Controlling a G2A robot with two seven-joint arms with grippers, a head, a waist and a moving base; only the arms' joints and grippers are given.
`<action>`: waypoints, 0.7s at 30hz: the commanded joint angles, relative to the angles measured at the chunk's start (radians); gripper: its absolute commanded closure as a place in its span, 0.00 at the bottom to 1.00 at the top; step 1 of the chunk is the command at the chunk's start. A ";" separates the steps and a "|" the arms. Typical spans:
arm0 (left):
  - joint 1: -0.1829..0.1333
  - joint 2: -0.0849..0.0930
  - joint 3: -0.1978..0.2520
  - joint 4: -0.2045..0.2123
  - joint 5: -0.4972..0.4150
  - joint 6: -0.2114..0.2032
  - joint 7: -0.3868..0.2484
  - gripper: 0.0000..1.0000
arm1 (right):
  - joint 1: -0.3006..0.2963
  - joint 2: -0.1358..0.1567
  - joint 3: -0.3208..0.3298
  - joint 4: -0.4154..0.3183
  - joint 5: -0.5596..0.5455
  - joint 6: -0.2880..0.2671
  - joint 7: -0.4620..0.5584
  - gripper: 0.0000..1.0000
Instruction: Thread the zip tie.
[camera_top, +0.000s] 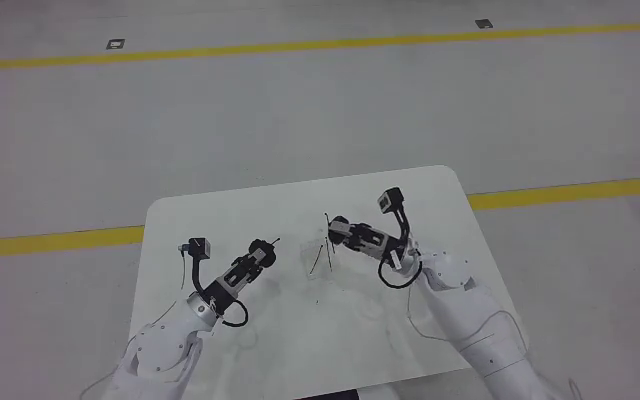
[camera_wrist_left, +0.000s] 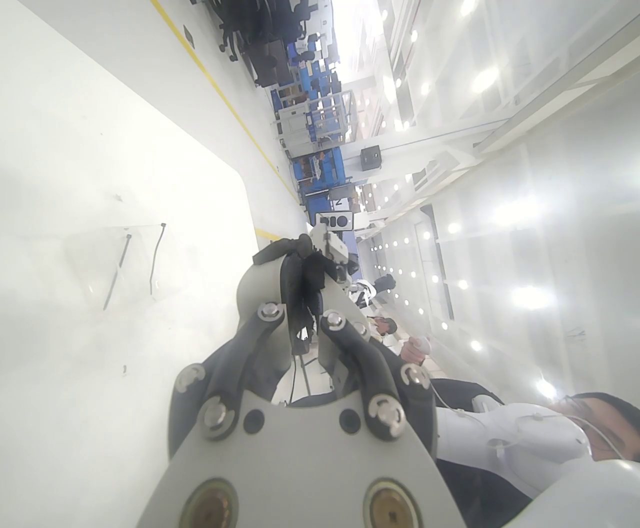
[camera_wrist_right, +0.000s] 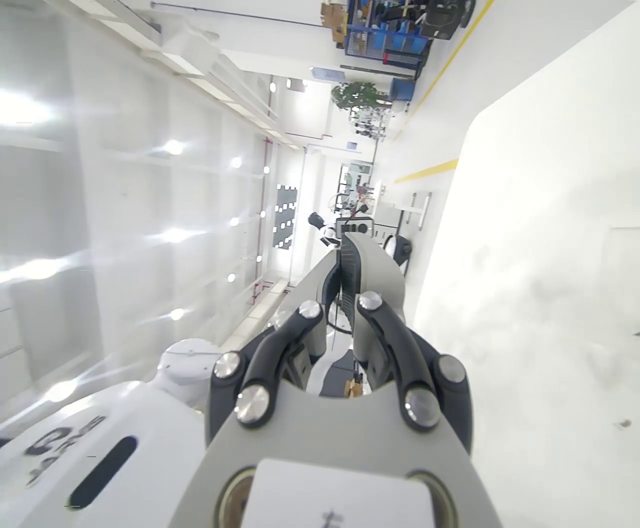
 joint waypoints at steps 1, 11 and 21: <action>0.000 0.000 0.000 0.000 0.000 0.000 0.000 1.00 | -0.015 -0.008 0.034 -0.011 0.075 0.000 0.066 1.00; 0.000 0.000 0.000 0.000 0.000 0.000 0.000 1.00 | -0.042 -0.097 0.183 0.076 0.331 0.000 0.369 1.00; 0.000 0.000 0.000 0.000 0.000 0.000 0.000 1.00 | -0.015 -0.179 0.261 0.151 0.311 0.000 0.471 1.00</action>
